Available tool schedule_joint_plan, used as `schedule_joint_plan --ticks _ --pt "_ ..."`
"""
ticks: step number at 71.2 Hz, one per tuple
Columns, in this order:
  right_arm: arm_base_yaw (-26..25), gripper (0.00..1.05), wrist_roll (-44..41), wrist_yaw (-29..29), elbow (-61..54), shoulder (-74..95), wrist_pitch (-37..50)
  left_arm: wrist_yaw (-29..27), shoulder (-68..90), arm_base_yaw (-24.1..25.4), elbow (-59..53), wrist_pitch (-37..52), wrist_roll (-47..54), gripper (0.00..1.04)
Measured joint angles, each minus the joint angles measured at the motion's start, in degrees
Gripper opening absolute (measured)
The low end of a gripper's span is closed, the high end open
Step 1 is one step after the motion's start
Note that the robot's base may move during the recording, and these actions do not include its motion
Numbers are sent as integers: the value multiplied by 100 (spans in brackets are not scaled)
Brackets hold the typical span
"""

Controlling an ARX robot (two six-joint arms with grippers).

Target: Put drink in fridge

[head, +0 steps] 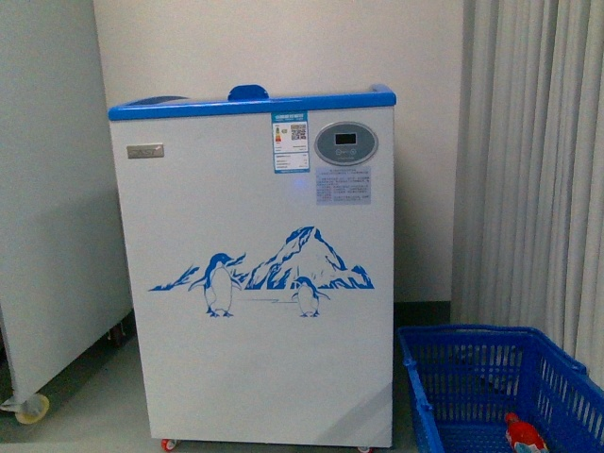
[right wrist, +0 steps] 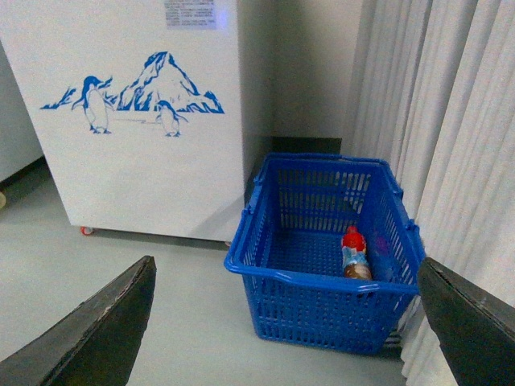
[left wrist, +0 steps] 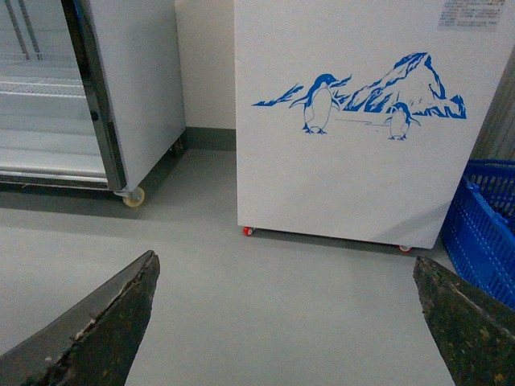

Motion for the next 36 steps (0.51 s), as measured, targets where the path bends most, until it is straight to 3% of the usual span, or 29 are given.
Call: schedule_joint_plan --ticks 36 --pt "0 97 0 0 0 0 0 0 0 0 0 0 -2 97"
